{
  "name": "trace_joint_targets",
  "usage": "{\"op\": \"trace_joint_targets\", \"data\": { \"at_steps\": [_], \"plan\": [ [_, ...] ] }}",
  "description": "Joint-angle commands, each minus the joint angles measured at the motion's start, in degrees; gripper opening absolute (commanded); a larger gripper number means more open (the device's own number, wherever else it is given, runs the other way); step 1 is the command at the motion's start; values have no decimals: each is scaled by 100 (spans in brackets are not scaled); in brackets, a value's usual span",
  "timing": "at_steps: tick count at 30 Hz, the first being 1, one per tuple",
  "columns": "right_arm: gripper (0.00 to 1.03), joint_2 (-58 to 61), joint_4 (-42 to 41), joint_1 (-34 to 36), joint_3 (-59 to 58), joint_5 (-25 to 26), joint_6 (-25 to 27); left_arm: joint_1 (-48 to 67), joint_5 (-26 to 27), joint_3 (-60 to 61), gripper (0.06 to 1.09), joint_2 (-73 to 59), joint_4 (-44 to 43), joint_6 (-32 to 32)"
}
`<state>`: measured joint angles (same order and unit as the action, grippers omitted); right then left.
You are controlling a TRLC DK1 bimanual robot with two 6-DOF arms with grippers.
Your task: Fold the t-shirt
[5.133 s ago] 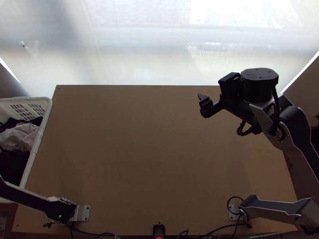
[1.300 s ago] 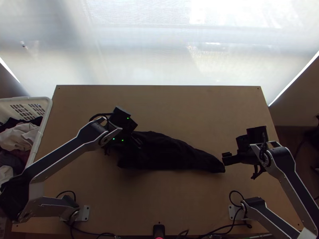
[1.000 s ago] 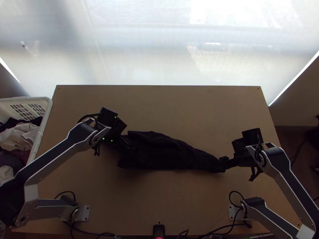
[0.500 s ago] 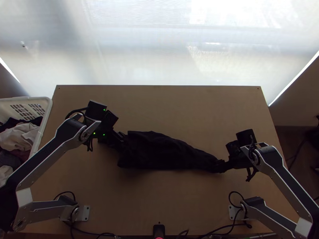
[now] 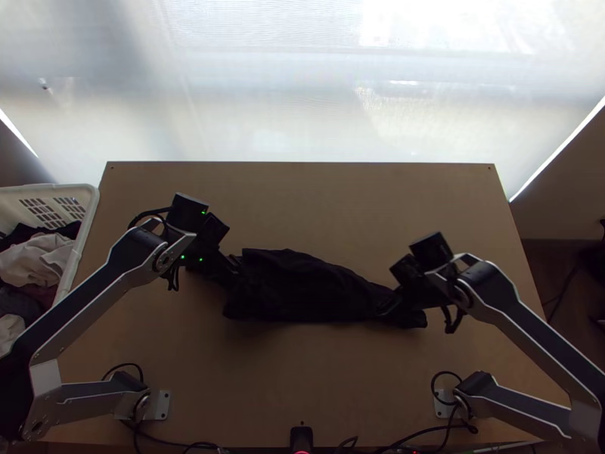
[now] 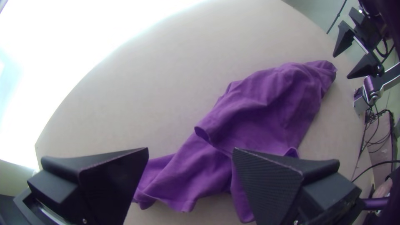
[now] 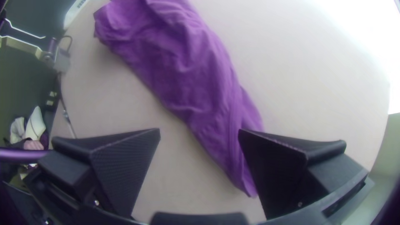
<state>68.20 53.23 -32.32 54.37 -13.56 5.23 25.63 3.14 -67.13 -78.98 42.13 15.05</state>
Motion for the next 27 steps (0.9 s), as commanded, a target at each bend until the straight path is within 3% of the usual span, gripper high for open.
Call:
{"op": "trace_joint_targets", "data": {
  "at_steps": [1,10,12,14,17,21,27],
  "plan": [
    [87,1186,-700,-592,417,-41,426,-14,-6,16,104,-100,-29,77],
    [86,2795,-1430,191,1005,-235,1375,-190,-6,-28,104,-30,-29,191],
    [76,3076,-1447,331,1137,-472,1498,-207,-6,-37,104,-39,-38,209],
    [58,3190,-1562,401,1155,-718,1498,-234,-6,-54,104,-82,-47,209],
    [50,3111,-1553,401,1129,-753,1463,-278,-6,-81,104,-109,-64,218],
    [3,2777,-1535,375,997,-1070,1472,-330,-6,-98,104,-179,-108,227],
    [3,1758,-990,120,979,-1219,1445,-58,12,-265,104,-522,-214,130]
  ]
}}
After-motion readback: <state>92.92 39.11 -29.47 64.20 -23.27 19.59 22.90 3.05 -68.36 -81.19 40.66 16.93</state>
